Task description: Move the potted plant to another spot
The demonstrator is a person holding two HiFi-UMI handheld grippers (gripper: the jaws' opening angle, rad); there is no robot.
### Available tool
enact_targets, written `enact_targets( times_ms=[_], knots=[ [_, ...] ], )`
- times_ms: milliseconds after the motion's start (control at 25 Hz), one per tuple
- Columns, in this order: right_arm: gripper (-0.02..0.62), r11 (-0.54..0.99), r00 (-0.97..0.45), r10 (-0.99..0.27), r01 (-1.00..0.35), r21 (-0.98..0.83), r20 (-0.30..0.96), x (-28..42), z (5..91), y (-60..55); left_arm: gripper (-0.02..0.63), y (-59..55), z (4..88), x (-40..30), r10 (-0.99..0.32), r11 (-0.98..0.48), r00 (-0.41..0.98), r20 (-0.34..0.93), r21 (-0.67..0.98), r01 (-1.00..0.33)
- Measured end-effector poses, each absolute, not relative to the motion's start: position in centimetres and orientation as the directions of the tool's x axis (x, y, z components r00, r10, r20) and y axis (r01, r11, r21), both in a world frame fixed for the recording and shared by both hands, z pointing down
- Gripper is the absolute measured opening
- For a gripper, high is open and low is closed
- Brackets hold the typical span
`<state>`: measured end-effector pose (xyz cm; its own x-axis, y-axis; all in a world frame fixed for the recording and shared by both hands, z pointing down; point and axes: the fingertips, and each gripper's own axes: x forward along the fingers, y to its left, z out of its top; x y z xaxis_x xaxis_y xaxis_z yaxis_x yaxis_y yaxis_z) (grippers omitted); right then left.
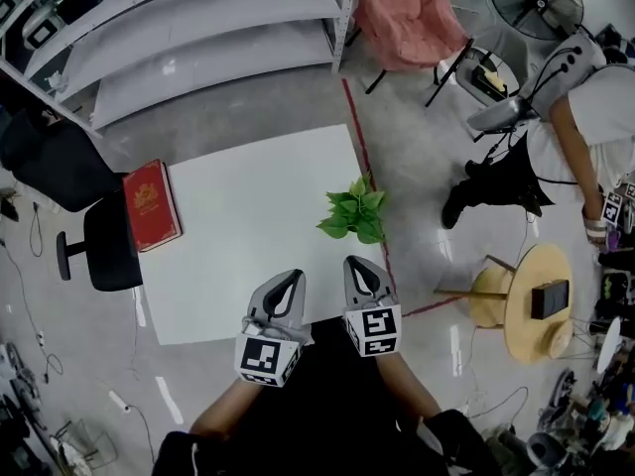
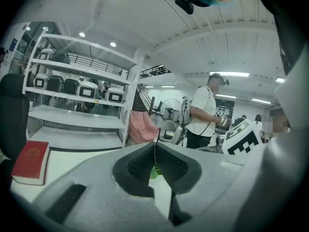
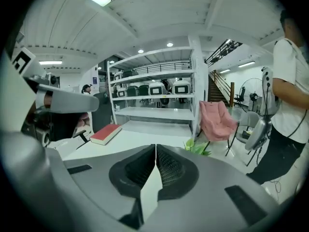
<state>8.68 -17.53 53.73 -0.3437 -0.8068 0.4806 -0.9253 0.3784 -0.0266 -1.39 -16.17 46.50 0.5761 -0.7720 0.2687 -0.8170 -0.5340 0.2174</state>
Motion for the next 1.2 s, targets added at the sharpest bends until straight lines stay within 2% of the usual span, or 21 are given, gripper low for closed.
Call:
enact_targets(
  times_ms=[280, 840, 1200],
  knots=[
    [0.015, 0.473, -0.318, -0.699, -0.877, 0.081, 0.641, 9.3, 59.3, -20.0, 0.018, -17.7, 47.6, -0.5, -0.776, -0.510, 0.554, 0.302, 0.214, -0.833],
    [0.015, 0.651, -0.160, -0.546, -0.698, 0.297, 0.822, 11.3, 67.7, -22.8, 0.018, -19.8, 48.6, -0.5, -0.786, -0.479, 0.525, 0.327, 0.214, -0.851],
    [0.015, 0.687, -0.072, -0.517, -0.630, 0.362, 0.853, 12.4, 70.9, -23.5, 0.018, -20.9, 49.1, -0.6, -0.787, -0.469, 0.518, 0.334, 0.222, -0.855]
  ],
)
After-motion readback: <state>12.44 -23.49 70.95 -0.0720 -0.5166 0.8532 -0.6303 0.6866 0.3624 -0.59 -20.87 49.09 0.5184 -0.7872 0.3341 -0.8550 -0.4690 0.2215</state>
